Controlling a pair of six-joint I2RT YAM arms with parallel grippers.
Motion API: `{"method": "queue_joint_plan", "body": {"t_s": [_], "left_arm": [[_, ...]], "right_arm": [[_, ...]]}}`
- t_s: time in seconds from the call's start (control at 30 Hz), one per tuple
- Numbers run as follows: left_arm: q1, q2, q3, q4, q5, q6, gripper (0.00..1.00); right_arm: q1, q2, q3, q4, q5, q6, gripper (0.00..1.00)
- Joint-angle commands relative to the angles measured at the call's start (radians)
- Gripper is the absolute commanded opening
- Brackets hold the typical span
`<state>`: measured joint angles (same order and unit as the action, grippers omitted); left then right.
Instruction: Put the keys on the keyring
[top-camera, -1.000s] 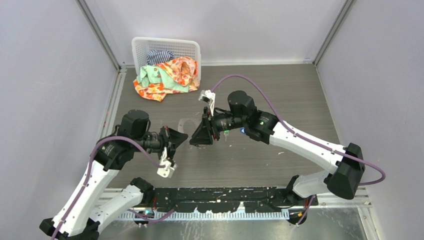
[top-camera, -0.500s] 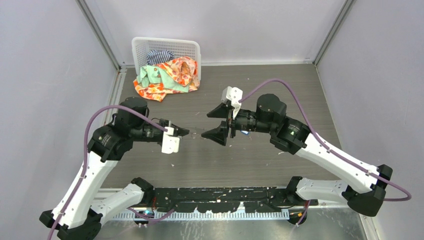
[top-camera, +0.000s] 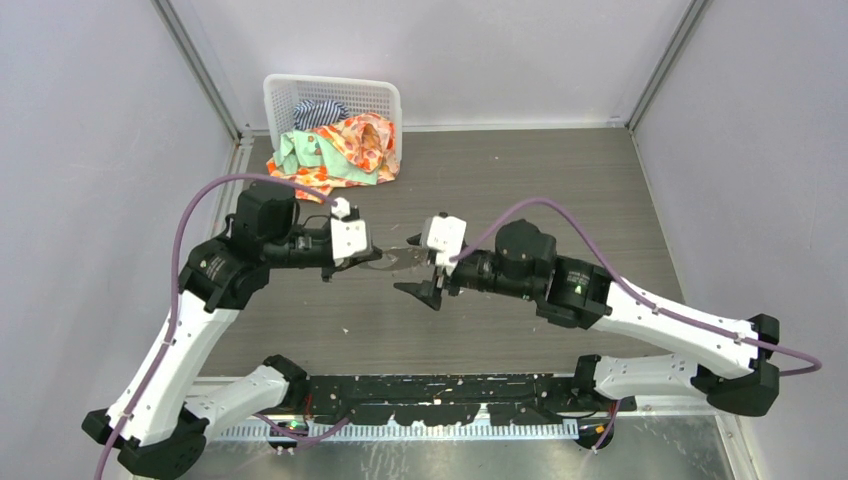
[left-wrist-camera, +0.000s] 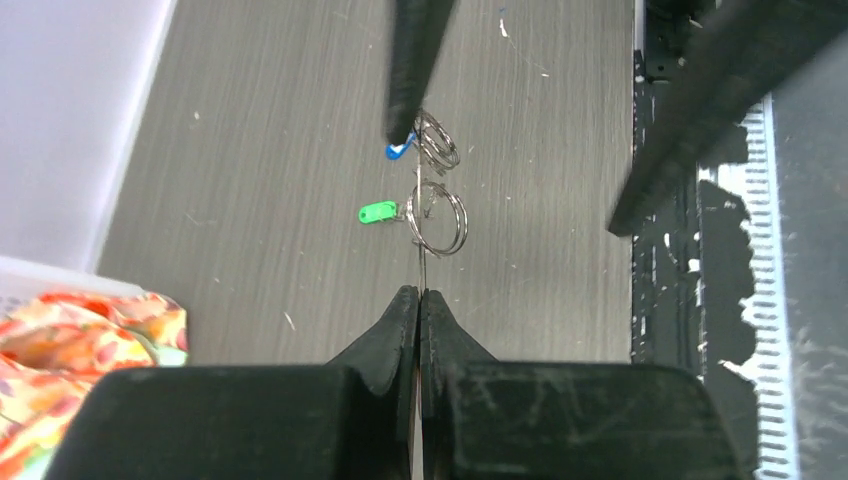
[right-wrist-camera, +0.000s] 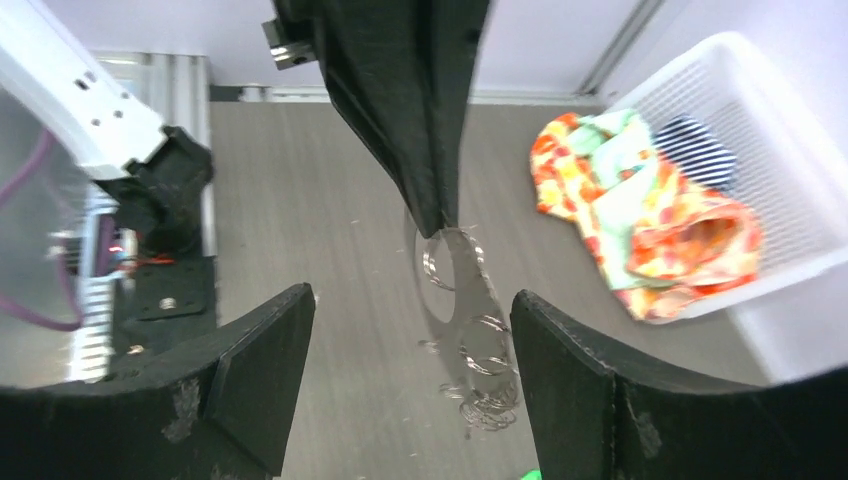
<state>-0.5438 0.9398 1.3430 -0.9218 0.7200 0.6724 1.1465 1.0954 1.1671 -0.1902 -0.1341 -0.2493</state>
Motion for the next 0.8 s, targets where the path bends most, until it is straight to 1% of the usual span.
{"method": "queue_joint_plan", "body": {"t_s": [0.0,0.07,0.13,0.17,0.23,0.43,0.53,0.6,0.67,0.77], "left_arm": [[-0.002,0.035,0.063,0.065,-0.059,-0.265,0.0],[-0.002,0.038,0.062,0.057,-0.058,-0.319,0.0],[-0.002,0.033,0.056,0.065,-0.055,-0.357,0.0],[-0.002,0.031,0.056,0.066,-0.053,-0.374,0.0],[-0.002,0.032,0.065,0.057,-0.049,-0.395,0.0],[-0.002,0.036,0.091,0.034,-0.038,-0.413,0.0],[-0.002,0.039,0.095,0.027,-0.04,-0.416,0.0],[-0.002,0.039,0.095,0.024,-0.039,-0.417,0.0],[-0.002,0.036,0.094,0.025,-0.039,-0.414,0.0],[-0.002,0.034,0.098,0.029,-0.042,-0.411,0.0]], "right_arm": [[0.146,-0.035,-0.044,0.145,0.4,-0.286,0.76],[0.214,-0.016,-0.083,0.267,0.549,-0.438,0.75],[0.26,0.012,-0.125,0.384,0.642,-0.59,0.74],[0.274,0.031,-0.137,0.429,0.678,-0.647,0.73],[0.289,0.058,-0.146,0.487,0.699,-0.736,0.69],[0.293,0.088,-0.147,0.508,0.662,-0.865,0.53],[0.293,0.095,-0.15,0.519,0.667,-0.909,0.42],[0.294,0.096,-0.15,0.527,0.67,-0.921,0.34],[0.295,0.099,-0.147,0.524,0.673,-0.929,0.29],[0.297,0.108,-0.142,0.517,0.682,-0.936,0.18]]}}
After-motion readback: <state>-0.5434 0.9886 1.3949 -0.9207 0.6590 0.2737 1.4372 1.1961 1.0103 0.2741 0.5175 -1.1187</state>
